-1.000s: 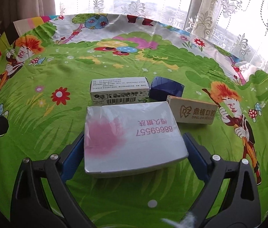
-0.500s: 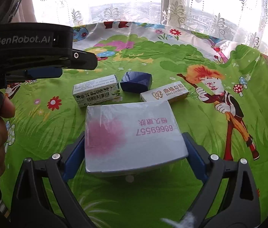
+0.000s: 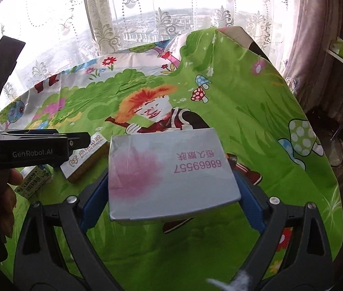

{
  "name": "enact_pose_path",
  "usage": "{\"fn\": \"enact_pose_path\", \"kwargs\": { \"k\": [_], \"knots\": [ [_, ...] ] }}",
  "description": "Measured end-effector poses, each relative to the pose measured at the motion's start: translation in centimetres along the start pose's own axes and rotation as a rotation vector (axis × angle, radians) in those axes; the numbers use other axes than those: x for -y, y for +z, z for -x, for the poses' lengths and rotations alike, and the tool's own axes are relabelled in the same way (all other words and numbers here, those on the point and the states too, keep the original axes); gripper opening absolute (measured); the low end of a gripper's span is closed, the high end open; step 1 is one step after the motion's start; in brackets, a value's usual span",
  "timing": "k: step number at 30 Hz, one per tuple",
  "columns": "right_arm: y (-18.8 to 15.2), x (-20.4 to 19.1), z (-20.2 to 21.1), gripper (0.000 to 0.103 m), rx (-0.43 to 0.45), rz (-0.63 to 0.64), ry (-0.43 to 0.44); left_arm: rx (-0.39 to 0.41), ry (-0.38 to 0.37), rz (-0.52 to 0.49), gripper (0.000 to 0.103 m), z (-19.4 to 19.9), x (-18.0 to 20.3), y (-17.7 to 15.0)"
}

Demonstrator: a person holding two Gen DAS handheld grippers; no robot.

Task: Organize rigid objects
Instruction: 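Grasp the navy blue block with the left gripper while the right gripper grasps the pink-printed white box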

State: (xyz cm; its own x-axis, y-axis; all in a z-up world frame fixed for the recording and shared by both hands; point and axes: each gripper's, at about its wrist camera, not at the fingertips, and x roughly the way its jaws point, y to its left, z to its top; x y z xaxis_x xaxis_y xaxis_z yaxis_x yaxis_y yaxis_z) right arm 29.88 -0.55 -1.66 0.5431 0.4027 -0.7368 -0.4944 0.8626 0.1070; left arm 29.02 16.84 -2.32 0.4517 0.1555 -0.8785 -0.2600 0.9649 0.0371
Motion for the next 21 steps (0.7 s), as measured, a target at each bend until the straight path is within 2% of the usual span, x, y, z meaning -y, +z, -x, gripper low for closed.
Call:
{"fn": "enact_pose_path", "kwargs": {
  "k": [2, 5, 7, 10, 13, 17, 21],
  "knots": [
    [-0.2, -0.4, -0.2, 0.096, -0.011, 0.014, 0.011, -0.025, 0.038, -0.068, 0.078, -0.8, 0.5, 0.1],
    [-0.4, -0.9, -0.5, 0.096, -0.015, 0.033, 0.029, -0.065, -0.009, -0.105, 0.079, -1.6, 0.2, 0.1],
    [-0.4, -1.0, -0.6, 0.096, -0.014, 0.037, 0.038, -0.105, 0.012, -0.112, 0.063, -2.4, -0.3, -0.2],
    [-0.4, -1.3, -0.7, 0.096, -0.012, 0.037, 0.064, -0.105, -0.042, -0.053, 0.050, -2.0, -1.7, -1.0],
    [-0.5, -2.4, -0.6, 0.096, -0.007, 0.074, 0.106, -0.100, -0.043, -0.004, 0.040, -1.2, -2.5, -2.2],
    [-1.0, -4.0, -0.4, 0.096, -0.011, 0.133, 0.163, -0.103, -0.033, 0.052, 0.038, 0.1, -3.2, -4.5],
    [-1.3, -4.7, -0.2, 0.096, -0.017, 0.161, 0.203, -0.101, -0.031, 0.151, 0.037, 2.2, -3.8, -7.5]
  ]
}}
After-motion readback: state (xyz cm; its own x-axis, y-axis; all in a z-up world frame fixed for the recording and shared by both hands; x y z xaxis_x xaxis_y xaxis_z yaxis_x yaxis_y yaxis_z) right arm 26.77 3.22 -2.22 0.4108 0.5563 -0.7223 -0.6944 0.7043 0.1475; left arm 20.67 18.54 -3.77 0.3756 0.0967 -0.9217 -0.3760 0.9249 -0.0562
